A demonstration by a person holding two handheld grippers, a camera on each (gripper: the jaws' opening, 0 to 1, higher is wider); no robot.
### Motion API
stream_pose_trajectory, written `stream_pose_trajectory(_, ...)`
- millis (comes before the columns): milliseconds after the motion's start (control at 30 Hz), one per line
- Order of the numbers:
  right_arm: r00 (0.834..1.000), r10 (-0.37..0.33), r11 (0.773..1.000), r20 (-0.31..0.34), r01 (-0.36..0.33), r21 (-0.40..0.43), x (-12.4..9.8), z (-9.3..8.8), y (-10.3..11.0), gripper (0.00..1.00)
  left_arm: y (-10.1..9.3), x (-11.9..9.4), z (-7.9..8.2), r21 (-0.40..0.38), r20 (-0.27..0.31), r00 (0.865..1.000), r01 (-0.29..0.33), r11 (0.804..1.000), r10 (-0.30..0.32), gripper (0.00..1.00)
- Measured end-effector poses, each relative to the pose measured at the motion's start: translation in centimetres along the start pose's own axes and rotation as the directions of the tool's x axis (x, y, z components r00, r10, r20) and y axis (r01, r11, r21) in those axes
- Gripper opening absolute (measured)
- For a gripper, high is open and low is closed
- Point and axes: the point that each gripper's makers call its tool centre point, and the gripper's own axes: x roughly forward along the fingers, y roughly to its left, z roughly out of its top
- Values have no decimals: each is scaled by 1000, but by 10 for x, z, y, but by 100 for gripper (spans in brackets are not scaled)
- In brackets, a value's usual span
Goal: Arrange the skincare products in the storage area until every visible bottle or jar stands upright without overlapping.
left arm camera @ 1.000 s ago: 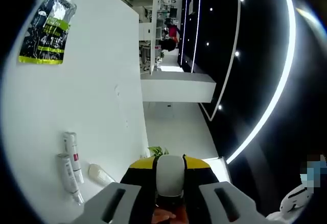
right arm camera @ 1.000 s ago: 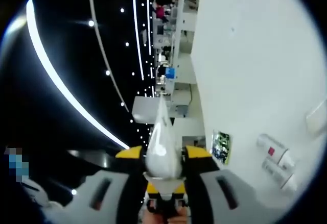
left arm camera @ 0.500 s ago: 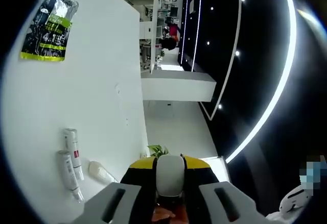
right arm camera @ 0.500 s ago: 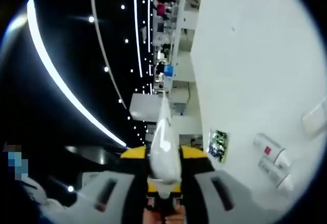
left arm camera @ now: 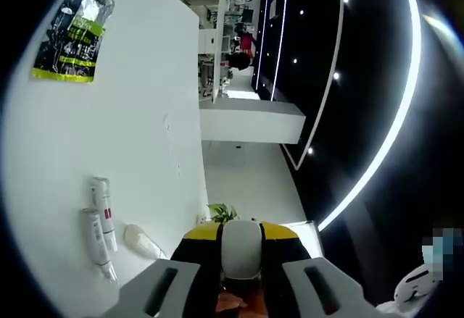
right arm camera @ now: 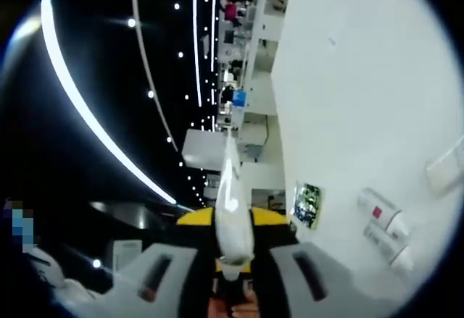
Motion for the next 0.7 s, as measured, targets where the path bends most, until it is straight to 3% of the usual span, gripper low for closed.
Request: stream_pose_trajectory(700,999,0,997,-54,-5,-80,-6,-10,9,8,-4,-9,-12,9,-40,999,22,1000,-22,19)
